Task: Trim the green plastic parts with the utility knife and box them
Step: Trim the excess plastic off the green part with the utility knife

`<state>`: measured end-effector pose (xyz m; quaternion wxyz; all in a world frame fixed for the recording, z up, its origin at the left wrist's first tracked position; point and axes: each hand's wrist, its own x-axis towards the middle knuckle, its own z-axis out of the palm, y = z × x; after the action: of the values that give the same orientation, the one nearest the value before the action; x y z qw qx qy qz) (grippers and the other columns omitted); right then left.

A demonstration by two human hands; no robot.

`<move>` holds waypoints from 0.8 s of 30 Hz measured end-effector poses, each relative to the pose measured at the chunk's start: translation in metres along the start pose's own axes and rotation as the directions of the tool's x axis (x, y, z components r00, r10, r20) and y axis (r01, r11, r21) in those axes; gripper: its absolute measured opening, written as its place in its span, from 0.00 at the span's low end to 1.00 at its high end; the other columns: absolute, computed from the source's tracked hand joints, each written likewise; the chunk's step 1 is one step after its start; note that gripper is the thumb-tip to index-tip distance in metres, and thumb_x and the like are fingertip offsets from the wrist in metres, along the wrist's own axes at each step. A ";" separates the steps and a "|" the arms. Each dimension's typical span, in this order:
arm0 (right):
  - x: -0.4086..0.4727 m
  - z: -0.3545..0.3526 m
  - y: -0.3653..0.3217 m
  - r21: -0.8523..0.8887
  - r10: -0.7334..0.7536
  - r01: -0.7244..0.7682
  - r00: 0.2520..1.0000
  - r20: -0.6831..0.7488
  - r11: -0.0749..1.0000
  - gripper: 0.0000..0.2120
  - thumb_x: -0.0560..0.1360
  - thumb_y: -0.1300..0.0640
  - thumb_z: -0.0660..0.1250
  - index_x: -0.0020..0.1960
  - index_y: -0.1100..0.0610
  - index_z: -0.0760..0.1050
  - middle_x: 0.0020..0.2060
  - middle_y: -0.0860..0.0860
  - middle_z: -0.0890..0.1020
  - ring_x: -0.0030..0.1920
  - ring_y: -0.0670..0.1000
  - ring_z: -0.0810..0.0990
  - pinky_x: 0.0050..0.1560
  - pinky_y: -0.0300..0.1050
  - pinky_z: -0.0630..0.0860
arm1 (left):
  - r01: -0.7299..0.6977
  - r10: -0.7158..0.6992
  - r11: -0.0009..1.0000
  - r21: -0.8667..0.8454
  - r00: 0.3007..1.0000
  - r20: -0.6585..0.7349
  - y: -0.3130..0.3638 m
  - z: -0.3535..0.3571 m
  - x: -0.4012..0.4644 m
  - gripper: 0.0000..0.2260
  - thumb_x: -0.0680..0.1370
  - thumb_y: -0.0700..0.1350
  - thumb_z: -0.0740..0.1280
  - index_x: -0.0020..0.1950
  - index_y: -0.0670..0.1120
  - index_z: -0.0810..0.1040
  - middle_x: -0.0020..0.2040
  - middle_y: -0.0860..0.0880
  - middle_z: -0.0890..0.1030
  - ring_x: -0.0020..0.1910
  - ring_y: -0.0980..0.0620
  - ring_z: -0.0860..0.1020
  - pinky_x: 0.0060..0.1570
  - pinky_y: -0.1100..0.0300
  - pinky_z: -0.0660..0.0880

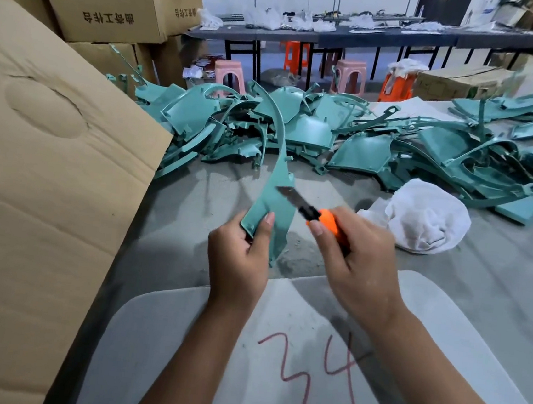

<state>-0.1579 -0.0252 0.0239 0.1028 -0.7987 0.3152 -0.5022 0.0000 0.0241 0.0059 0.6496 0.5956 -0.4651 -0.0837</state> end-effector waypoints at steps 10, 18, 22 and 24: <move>0.001 0.004 0.001 -0.157 0.073 -0.069 0.997 0.024 0.985 0.19 0.85 0.46 0.62 0.39 0.55 0.68 0.27 0.44 0.68 0.27 0.52 0.68 0.28 0.52 0.67 | -0.202 0.190 0.963 0.181 0.979 0.078 0.011 -0.005 0.001 0.14 0.81 0.47 0.67 0.36 0.52 0.70 0.24 0.59 0.66 0.25 0.60 0.69 0.25 0.72 0.59; 0.000 -0.006 -0.001 -0.050 -0.007 0.003 0.996 -0.090 0.999 0.17 0.84 0.50 0.63 0.40 0.57 0.70 0.28 0.44 0.68 0.27 0.49 0.67 0.29 0.48 0.65 | -0.234 0.212 0.926 0.297 0.971 0.107 0.019 -0.004 -0.002 0.13 0.82 0.45 0.68 0.39 0.52 0.71 0.25 0.60 0.64 0.27 0.60 0.71 0.26 0.71 0.60; -0.001 0.006 -0.012 -0.081 -0.074 0.080 0.995 0.070 0.994 0.17 0.85 0.47 0.61 0.40 0.55 0.70 0.28 0.43 0.67 0.26 0.49 0.67 0.28 0.46 0.64 | -0.289 0.255 0.898 0.332 0.956 0.142 0.021 -0.008 -0.004 0.13 0.80 0.40 0.70 0.38 0.50 0.73 0.30 0.62 0.66 0.28 0.64 0.73 0.28 0.75 0.63; 0.001 0.005 -0.003 -0.140 -0.006 0.008 1.000 0.013 0.990 0.17 0.85 0.49 0.62 0.39 0.54 0.68 0.26 0.44 0.68 0.25 0.50 0.67 0.27 0.46 0.63 | -0.299 0.259 0.887 0.351 0.953 0.157 0.023 -0.009 -0.004 0.10 0.82 0.42 0.68 0.40 0.45 0.79 0.29 0.61 0.67 0.26 0.63 0.72 0.28 0.75 0.63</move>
<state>-0.1523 -0.0243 0.0240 0.0470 -0.8081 0.3462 -0.4742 -0.0061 0.0394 0.0245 0.5048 0.6291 -0.5872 0.0687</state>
